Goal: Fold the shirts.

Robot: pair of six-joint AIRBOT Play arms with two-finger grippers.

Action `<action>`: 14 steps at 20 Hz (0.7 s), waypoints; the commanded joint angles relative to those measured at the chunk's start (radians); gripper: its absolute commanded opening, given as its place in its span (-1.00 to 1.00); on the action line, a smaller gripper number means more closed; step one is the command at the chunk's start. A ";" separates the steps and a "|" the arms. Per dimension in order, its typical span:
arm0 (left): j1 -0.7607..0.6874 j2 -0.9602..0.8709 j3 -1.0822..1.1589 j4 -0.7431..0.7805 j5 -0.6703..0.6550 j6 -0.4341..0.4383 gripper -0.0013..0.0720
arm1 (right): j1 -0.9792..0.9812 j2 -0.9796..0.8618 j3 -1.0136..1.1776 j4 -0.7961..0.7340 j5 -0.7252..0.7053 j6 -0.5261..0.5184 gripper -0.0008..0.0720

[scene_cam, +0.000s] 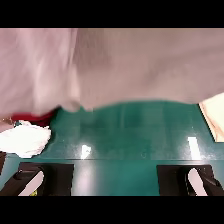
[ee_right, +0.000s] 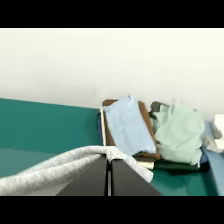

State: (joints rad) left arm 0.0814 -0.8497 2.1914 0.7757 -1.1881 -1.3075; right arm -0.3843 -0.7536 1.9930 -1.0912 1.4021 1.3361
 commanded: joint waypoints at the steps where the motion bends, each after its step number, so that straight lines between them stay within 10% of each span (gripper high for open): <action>1: 0.000 0.000 -0.092 -0.024 -0.067 -0.051 -0.91 | -0.012 -0.090 0.113 0.000 0.120 0.038 -0.95; 14: -0.003 -0.564 -0.787 0.003 -0.020 0.097 -0.91 | 0.349 -0.752 -0.386 -0.193 0.222 0.113 -0.95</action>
State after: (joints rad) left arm 0.0780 -1.2442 1.4540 0.7910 -1.2739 -1.2694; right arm -0.0772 -1.3525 1.6699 -1.2427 1.6608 1.4387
